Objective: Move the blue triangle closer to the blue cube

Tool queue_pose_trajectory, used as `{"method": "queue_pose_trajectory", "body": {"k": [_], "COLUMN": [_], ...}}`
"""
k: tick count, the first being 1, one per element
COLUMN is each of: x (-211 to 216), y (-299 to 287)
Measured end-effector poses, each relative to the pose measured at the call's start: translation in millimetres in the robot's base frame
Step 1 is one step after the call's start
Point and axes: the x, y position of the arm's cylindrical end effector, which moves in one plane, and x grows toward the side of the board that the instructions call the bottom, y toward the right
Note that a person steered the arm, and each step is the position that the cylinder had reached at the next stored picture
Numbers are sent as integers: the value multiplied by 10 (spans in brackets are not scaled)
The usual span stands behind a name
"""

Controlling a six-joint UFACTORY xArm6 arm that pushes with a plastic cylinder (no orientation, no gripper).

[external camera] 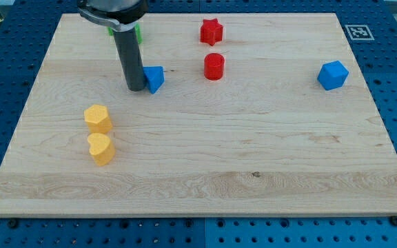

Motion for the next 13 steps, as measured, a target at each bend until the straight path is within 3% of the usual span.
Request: {"method": "queue_pose_trajectory", "body": {"k": [3, 11, 13], "x": [-190, -96, -182], "y": [72, 2491, 2557]}}
